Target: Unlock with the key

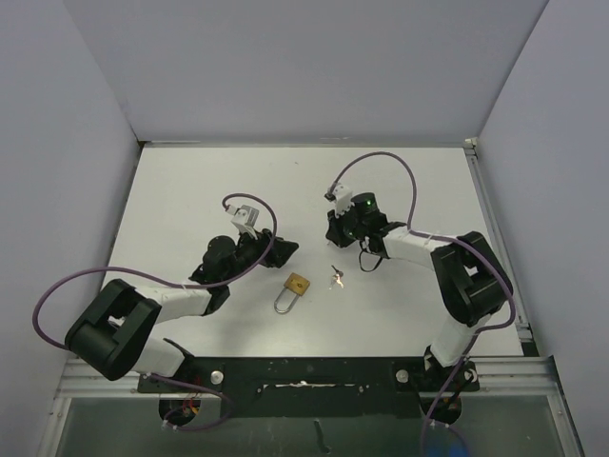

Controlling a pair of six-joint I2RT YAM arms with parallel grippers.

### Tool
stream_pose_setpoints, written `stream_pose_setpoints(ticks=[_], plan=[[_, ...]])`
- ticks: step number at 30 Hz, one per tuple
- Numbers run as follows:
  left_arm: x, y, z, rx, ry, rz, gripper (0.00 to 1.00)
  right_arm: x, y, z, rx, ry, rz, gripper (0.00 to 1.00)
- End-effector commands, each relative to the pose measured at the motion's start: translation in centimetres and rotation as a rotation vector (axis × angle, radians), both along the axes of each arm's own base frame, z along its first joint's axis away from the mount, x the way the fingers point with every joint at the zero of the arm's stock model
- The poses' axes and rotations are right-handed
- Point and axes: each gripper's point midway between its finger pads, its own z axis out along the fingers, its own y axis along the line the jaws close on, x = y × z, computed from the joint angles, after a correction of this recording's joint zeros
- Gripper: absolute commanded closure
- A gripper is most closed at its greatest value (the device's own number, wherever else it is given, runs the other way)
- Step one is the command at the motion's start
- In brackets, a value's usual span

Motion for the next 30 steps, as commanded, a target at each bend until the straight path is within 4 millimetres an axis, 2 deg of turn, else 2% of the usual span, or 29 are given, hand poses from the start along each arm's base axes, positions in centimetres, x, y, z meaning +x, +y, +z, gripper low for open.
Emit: stream_pose_setpoints(ticks=[1,6,9,14,18,23,30], plan=[[0.4,0.1,0.8,-0.016,-0.04,0.006,0.44,-0.5,0.2,2.6,0.046,-0.075,0.006,0.99],[0.4,-0.2,0.5,-0.02,-0.031,-0.001,0.44,-1.2,-0.1,2.7,0.048,-0.08,0.004,0.99],[0.3,-0.5,0.3,-0.027,-0.026,-0.016,0.44,-1.2,-0.2,3.5,0.059,-0.1,0.003,0.99],[-0.6,-1.4,1.1,-0.045,-0.103,-0.073,0.38,-0.7,0.2,6.7,0.084,-0.143,0.007,1.0],[-1.0,-1.7,1.3,-0.007,-0.198,-0.064,0.37,-0.4,0.8,9.9,0.119,-0.167,0.022,1.0],[-0.5,-2.9,1.4,0.034,-0.276,-0.07,0.44,-0.7,1.7,13.8,0.192,-0.181,0.04,1.0],[1.1,-3.3,3.5,0.031,-0.449,0.034,0.47,-2.1,3.0,17.8,0.275,-0.177,0.083,1.0]])
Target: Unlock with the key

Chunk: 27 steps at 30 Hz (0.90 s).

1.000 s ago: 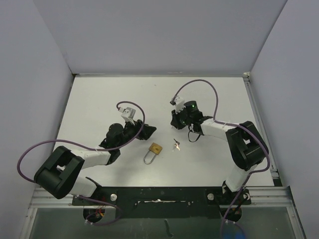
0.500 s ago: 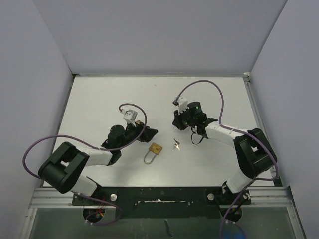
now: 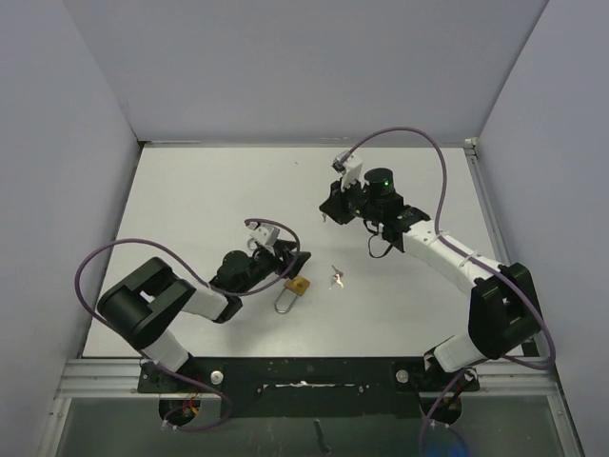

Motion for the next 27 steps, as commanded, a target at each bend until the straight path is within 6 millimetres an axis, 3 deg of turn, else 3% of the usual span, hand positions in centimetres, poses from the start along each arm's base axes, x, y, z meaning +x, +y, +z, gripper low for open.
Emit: stream_pose_setpoints(ticks=[1,9,14,21,27], plan=[[2.6,-0.4,5.9,-0.098,-0.254,0.094,0.48,-1.6,1.7,5.2,0.106,-0.036,0.066,1.0],[3.5,-1.6,8.1,-0.149,-0.373,0.077,0.56,-3.8,3.0,5.5,0.13,-0.013,0.118,1.0],[2.7,-2.7,8.5,-0.172,-0.436,0.006,0.57,-5.0,3.7,5.8,0.141,-0.011,0.14,1.0],[2.5,-3.1,8.1,-0.189,-0.448,-0.019,0.57,-5.8,3.8,6.4,0.14,-0.016,0.149,1.0],[2.4,-3.0,9.4,-0.215,-0.475,-0.018,0.58,-6.0,3.5,6.3,0.131,-0.012,0.143,1.0]])
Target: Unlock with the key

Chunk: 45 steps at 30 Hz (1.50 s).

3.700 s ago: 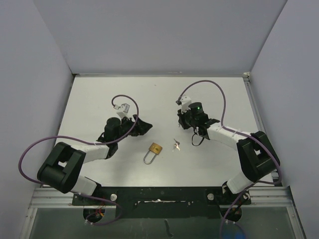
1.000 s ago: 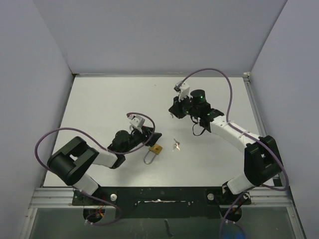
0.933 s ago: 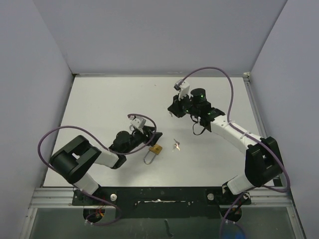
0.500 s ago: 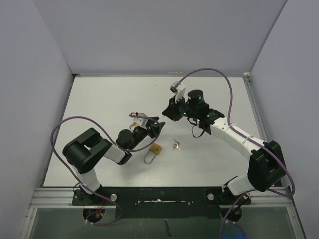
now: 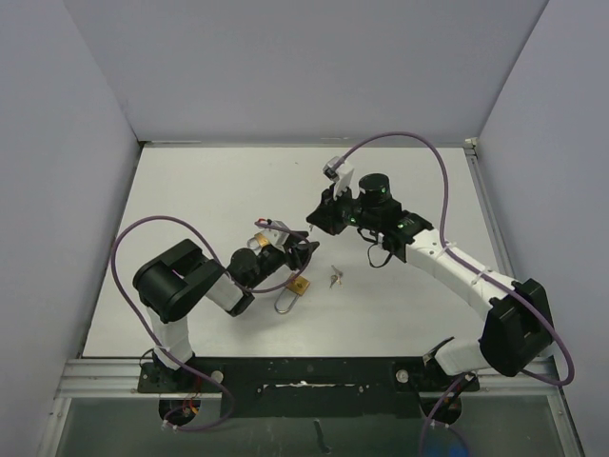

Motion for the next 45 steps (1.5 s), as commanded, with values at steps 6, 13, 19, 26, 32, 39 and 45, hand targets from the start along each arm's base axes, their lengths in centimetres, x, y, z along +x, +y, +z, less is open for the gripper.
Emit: stream_pose_setpoints(ticks=[6,13,19,26,32,39,45], plan=[[-0.6,0.1,9.6,-0.217,-0.265,-0.013,0.62,-0.6,0.1,1.7,0.035,-0.037,0.004,1.0],[-1.1,0.4,10.7,-0.226,-0.287,-0.012,0.63,-0.6,0.1,0.9,0.037,-0.024,0.0,1.0],[-1.8,-0.3,11.1,-0.199,-0.301,-0.029,0.64,-0.7,0.2,0.7,0.041,-0.02,0.002,1.0],[-2.2,-0.6,11.1,-0.201,-0.306,-0.043,0.64,-0.8,0.0,0.7,0.04,-0.023,-0.001,1.0],[-2.3,-0.7,11.0,-0.198,-0.303,-0.043,0.64,-0.8,0.0,1.0,0.042,-0.03,-0.003,1.0],[-2.1,-0.9,10.8,-0.187,-0.299,-0.043,0.77,-1.0,-0.2,1.3,0.043,-0.035,-0.008,1.0],[-1.9,-0.7,10.8,-0.194,-0.296,-0.029,0.78,-1.1,-0.4,1.6,0.044,-0.04,-0.009,1.0]])
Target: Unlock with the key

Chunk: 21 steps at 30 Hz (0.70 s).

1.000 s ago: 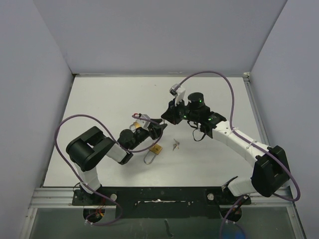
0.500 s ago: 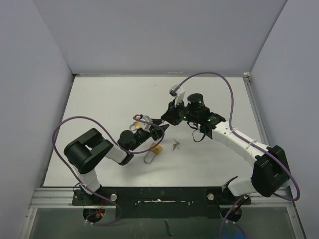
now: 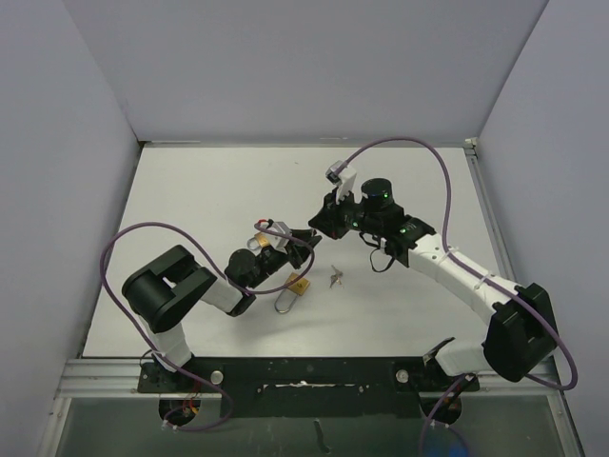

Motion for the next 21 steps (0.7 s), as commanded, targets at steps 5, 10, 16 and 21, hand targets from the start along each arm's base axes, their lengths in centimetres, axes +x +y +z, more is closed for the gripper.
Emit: stream_pose_setpoints(ticks=[5,10,16,21], plan=[[-0.3,0.6,7.0,-0.165,-0.184,0.017,0.85,-0.4,-0.2,2.2,0.037,-0.053,-0.009,1.0],[0.0,0.6,7.4,-0.171,-0.19,0.031,0.97,-0.4,-0.3,2.1,0.039,-0.051,-0.012,1.0],[0.4,0.8,7.1,-0.16,-0.172,0.06,1.0,-0.4,-0.5,2.1,0.048,-0.038,-0.031,0.93],[1.1,0.8,5.5,-0.046,-0.172,0.144,1.0,0.1,-1.1,2.2,0.098,0.015,-0.116,0.64]])
